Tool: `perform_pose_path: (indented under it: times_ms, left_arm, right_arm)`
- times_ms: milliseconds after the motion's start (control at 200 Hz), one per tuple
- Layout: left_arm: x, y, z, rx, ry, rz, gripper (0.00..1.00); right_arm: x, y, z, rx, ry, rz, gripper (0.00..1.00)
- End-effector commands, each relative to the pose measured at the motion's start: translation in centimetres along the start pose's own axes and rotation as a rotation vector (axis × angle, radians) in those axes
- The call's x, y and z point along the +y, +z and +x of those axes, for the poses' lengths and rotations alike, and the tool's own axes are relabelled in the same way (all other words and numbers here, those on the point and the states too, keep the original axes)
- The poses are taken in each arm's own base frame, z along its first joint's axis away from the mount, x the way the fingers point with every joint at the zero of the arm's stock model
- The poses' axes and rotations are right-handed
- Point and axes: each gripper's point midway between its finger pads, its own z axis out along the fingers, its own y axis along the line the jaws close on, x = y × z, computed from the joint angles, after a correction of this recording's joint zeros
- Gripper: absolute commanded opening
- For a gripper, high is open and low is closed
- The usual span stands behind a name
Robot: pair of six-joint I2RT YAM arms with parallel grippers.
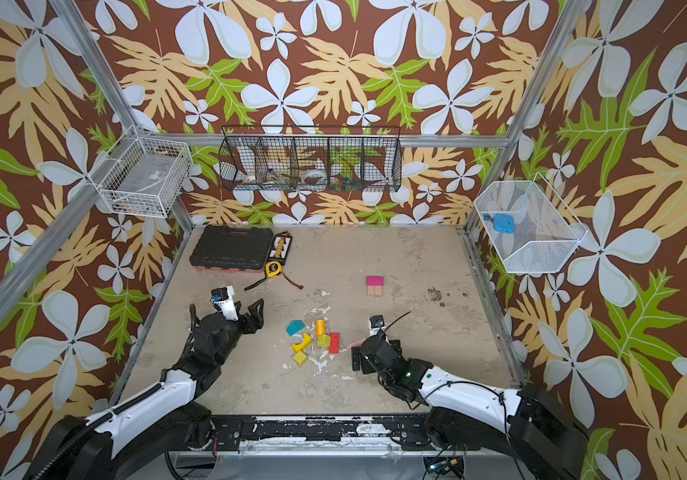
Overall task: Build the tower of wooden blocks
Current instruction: 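Lower the right gripper over the pink block and close on it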
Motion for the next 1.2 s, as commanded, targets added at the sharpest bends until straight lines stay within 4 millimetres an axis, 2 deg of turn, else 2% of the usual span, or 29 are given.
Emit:
perform_pose_path:
  times_ms: [0, 145, 390, 656, 871, 1066, 1191]
  left_arm:
    - [-0.1, 0.0, -0.3, -0.008, -0.004, -0.003, 0.80]
    - [-0.1, 0.2, -0.2, -0.003, -0.002, -0.005, 0.80]
    - [-0.1, 0.9, 0.0, 0.018, 0.007, -0.015, 0.79]
    - [-0.1, 1.2, 0.1, 0.029, 0.009, -0.021, 0.78]
    - [-0.1, 1.0, 0.0, 0.024, 0.009, -0.019, 0.78]
    - [-0.1, 1.1, 0.1, 0.028, 0.010, -0.019, 0.78]
    - [-0.1, 1.0, 0.1, 0.026, 0.009, -0.018, 0.78]
  right_arm:
    - [0.7, 0.7, -0.1, 0.007, -0.014, -0.011, 1.00]
    - [1.4, 1.7, 0.0, 0.043, -0.040, -0.010, 1.00]
    - [2.6, 2.4, -0.4, 0.077, -0.067, -0.019, 0.92]
    - [2.0, 2.5, 0.3, 0.096, -0.079, 0.001, 0.91]
    - [1.8, 3.4, 1.2, 0.130, -0.093, 0.025, 0.88]
    - [1.6, 3.9, 1.5, 0.149, -0.105, 0.053, 0.77]
    - [1.1, 3.7, 1.4, 0.141, -0.101, 0.078, 0.74]
